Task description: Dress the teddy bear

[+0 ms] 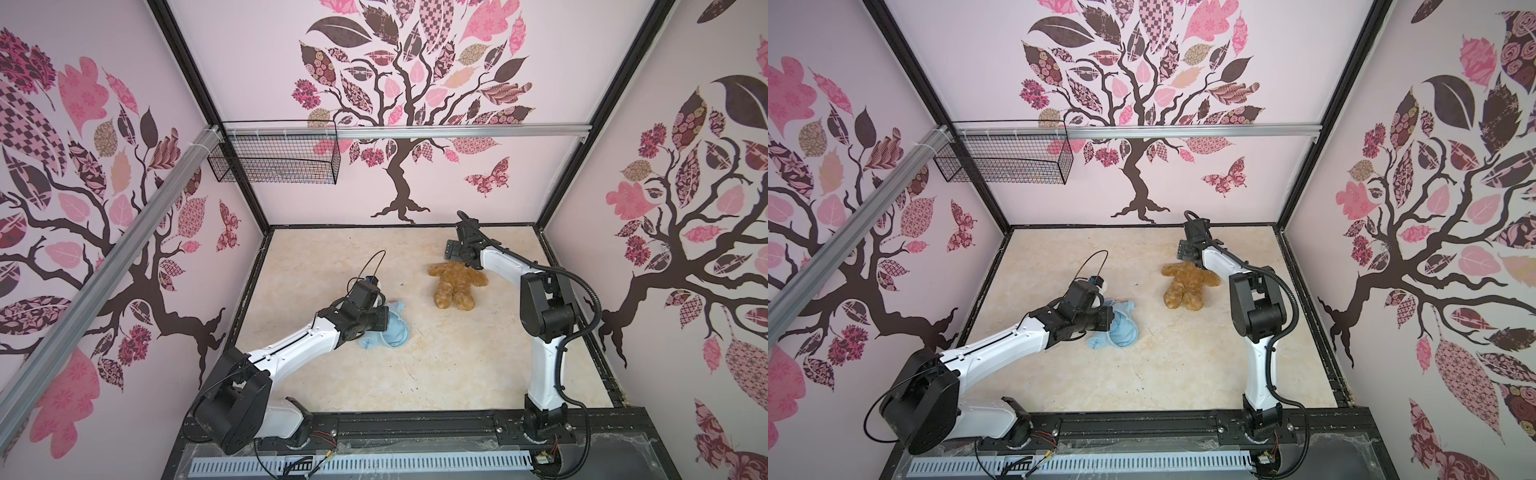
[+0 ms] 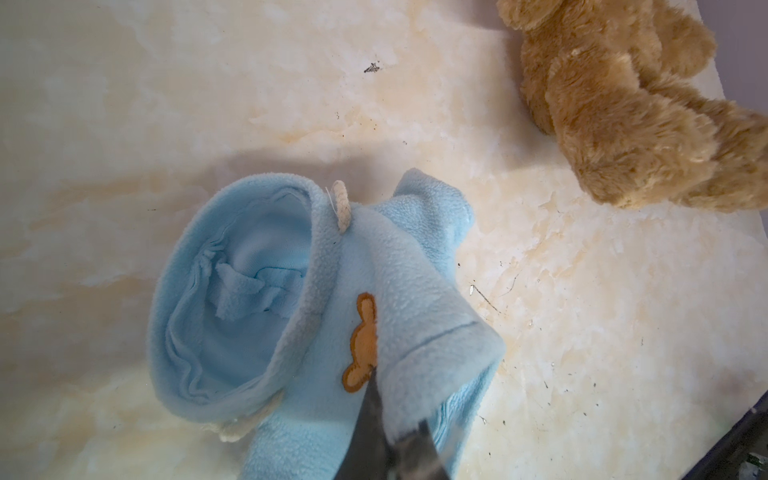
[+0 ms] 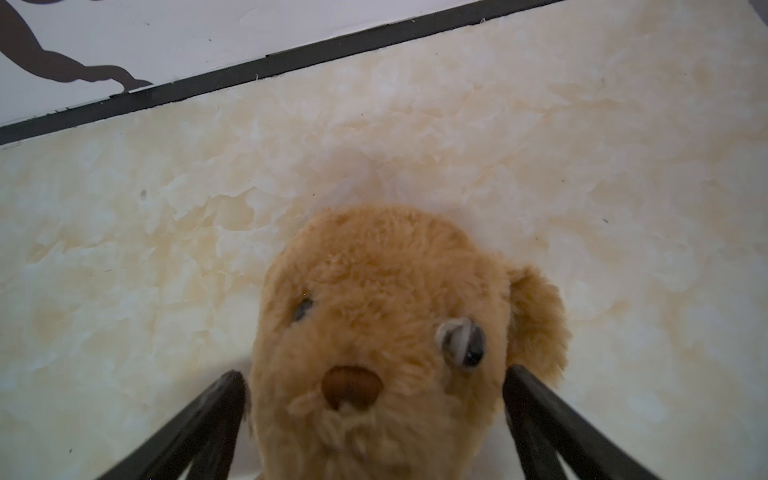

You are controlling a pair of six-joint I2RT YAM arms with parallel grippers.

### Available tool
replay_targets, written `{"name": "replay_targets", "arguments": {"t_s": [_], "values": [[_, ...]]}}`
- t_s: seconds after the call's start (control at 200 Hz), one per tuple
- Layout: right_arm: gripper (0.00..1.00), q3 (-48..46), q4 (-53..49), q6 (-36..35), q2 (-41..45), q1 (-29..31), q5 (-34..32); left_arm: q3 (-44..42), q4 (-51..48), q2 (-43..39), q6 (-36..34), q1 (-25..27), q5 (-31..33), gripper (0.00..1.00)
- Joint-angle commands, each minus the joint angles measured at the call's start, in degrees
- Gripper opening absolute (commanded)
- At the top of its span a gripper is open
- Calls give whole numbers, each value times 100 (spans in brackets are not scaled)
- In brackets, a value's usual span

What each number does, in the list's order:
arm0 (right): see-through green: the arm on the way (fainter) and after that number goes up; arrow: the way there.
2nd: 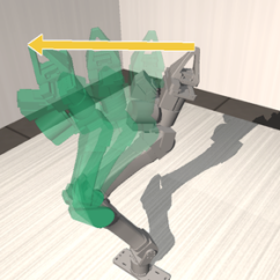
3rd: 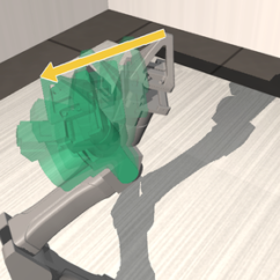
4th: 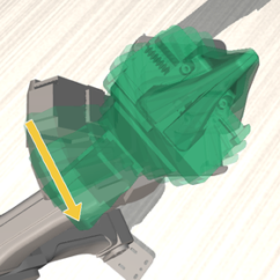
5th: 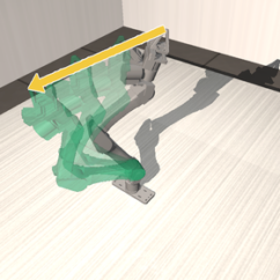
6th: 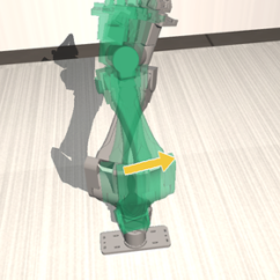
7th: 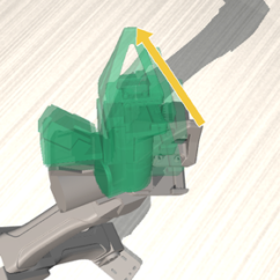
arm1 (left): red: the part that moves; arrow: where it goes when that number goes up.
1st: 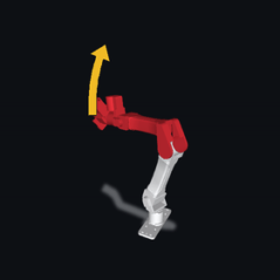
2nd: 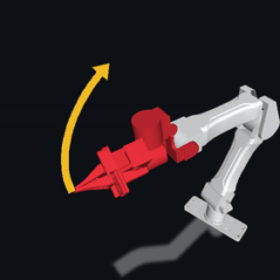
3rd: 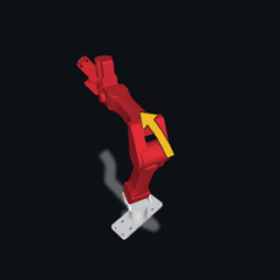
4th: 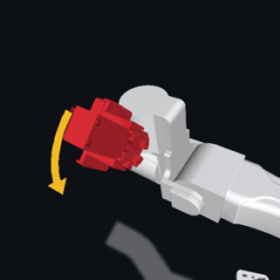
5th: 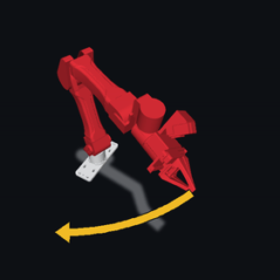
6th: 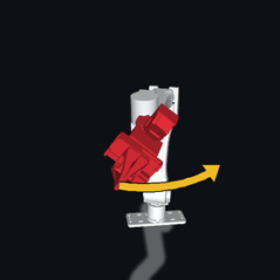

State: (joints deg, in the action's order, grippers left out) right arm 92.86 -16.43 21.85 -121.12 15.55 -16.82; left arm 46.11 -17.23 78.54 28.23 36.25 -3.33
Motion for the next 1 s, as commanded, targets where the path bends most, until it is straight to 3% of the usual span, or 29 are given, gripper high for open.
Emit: {"name": "replay_targets", "arguments": {"t_s": [0.0, 0.28, 0.435, 0.615, 0.81, 0.995], "values": [[100, 365, -200, 250, -437, -67, 14, 57, 16, 11, -99, -28, -97, 0], [100, 409, -135, 366, -815, -217, 55, 65, 19, 28, -131, -30, -157, 0], [92, 173, 163, 97, -738, -326, 548, 75, -25, -41, -117, -26, -111, 0], [82, -701, 156, -164, 64, -206, 1542, 83, -67, -177, -98, -30, 48, 0], [89, -2422, 169, -492, 1273, 676, 1508, 57, -125, -322, -116, -30, 206, 0], [100, -3000, -5, -605, 2065, 1011, 1425, 118, -236, -336, -195, -30, 224, 0]]}}
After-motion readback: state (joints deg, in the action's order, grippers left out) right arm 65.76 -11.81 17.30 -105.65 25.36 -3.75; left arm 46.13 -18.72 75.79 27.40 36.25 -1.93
